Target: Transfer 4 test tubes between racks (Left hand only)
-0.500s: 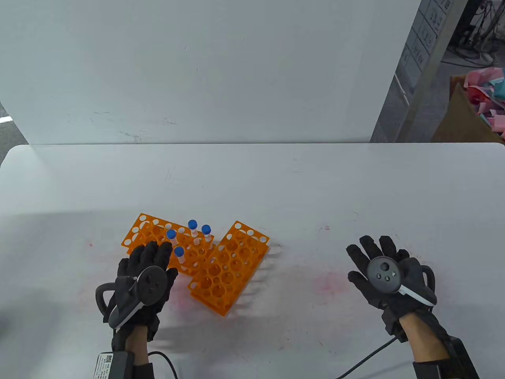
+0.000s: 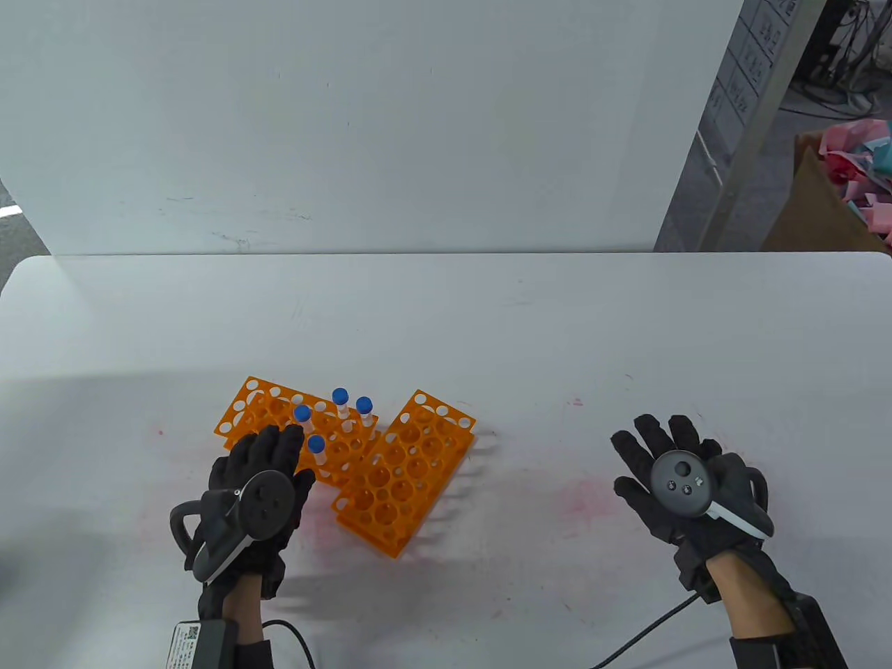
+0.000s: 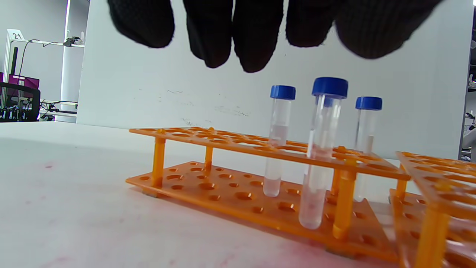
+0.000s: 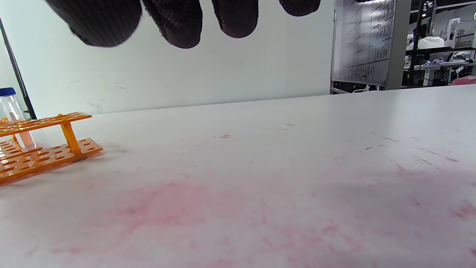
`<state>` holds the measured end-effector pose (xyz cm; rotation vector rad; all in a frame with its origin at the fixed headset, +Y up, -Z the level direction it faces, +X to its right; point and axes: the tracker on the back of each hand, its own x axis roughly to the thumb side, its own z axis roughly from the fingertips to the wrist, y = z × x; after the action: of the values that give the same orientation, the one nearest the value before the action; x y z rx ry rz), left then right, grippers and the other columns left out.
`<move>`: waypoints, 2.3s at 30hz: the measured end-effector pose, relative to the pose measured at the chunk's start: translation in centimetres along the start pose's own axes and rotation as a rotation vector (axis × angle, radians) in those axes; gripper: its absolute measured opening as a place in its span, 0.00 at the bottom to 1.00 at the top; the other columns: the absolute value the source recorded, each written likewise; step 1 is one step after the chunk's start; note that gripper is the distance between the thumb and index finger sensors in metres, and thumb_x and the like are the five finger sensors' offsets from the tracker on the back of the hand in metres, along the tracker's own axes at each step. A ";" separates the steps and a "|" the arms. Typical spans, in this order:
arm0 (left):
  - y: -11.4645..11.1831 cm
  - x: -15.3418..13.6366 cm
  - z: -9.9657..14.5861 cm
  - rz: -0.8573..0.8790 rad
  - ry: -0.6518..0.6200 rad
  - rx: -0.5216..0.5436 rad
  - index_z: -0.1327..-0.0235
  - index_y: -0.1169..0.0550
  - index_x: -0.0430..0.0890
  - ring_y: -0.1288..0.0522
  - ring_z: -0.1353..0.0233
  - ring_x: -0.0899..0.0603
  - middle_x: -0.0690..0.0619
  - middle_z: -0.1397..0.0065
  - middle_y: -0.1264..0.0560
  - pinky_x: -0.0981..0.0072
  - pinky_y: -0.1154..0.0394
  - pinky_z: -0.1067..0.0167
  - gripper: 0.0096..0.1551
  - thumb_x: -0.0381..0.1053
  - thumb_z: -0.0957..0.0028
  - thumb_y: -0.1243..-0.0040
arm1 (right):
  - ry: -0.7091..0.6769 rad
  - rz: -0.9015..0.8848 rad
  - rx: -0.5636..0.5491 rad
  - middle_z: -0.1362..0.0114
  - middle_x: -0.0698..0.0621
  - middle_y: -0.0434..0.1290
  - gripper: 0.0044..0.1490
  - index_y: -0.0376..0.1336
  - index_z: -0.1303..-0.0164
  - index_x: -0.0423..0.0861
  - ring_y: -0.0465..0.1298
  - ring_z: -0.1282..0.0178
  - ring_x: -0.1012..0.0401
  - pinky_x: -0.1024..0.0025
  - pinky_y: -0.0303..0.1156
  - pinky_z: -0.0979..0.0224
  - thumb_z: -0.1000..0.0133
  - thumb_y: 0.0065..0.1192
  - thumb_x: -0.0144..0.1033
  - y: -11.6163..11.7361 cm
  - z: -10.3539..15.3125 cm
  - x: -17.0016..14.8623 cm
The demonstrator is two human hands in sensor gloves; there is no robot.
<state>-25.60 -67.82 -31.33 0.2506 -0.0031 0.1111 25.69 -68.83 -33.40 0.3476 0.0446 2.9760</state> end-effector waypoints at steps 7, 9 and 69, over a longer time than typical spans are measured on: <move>0.5 0.5 0.0 0.024 0.000 0.056 0.23 0.39 0.61 0.32 0.19 0.38 0.51 0.18 0.32 0.35 0.32 0.29 0.38 0.64 0.48 0.43 | -0.009 -0.006 -0.014 0.11 0.45 0.44 0.41 0.45 0.18 0.56 0.42 0.17 0.34 0.23 0.44 0.26 0.41 0.46 0.58 -0.3 0.1 0.4; 0.5 0.9 -0.1 0.016 0.003 0.078 0.24 0.38 0.60 0.31 0.20 0.38 0.52 0.19 0.31 0.35 0.32 0.29 0.38 0.63 0.48 0.43 | -0.016 -0.007 -0.005 0.10 0.45 0.44 0.41 0.45 0.18 0.56 0.42 0.17 0.34 0.23 0.44 0.26 0.41 0.46 0.58 -0.2 0.0 0.5; -0.6 4.3 -1.9 -0.182 0.084 0.163 0.27 0.33 0.57 0.22 0.31 0.41 0.52 0.29 0.23 0.41 0.26 0.34 0.31 0.54 0.46 0.41 | -0.071 -0.024 0.085 0.11 0.45 0.48 0.39 0.51 0.19 0.55 0.47 0.17 0.34 0.24 0.47 0.26 0.41 0.46 0.58 0.4 -0.2 1.4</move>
<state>-21.31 -67.43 -33.20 0.4072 0.1126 -0.0597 24.27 -69.06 -33.24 0.4595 0.1664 2.9419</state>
